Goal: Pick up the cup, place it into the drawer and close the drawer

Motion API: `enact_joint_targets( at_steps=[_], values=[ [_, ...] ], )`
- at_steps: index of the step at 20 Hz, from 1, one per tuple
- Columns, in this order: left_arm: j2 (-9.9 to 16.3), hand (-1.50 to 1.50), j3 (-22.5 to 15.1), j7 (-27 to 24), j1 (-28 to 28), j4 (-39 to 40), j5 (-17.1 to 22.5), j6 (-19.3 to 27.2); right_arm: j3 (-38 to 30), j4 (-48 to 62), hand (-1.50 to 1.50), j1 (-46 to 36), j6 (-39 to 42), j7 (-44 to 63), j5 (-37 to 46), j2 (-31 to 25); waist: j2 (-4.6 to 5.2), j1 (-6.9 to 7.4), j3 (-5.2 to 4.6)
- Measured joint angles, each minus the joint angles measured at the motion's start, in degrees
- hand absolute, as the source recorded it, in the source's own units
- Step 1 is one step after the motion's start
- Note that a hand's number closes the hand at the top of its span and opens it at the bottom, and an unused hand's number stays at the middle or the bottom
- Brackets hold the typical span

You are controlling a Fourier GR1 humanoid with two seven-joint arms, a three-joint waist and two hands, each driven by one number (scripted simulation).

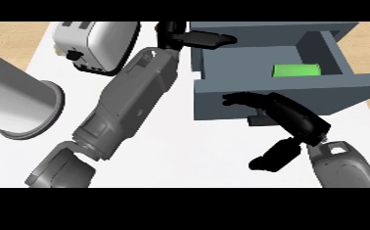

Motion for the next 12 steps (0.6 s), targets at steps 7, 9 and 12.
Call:
enact_joint_targets(
  at_steps=[7,9,12],
  values=[
    [1.26,-1.50,0.67,-1.10,4.79,-4.10,0.86,-2.58,4.88,20.70,1.50,-3.64,-5.76,-9.14,12.31,2.12,-0.28,3.63,0.02],
    [2.02,-1.50,0.79,-1.22,6.63,-5.48,0.90,-3.14,4.89,27.74,1.50,-6.27,-7.64,-11.35,14.57,3.09,-0.29,4.50,0.03],
    [3.62,-1.50,0.59,-0.82,9.48,-7.97,0.90,-4.99,3.65,37.77,1.50,-10.88,-10.89,-15.01,16.71,4.70,-0.39,5.85,-0.07]
  ],
)
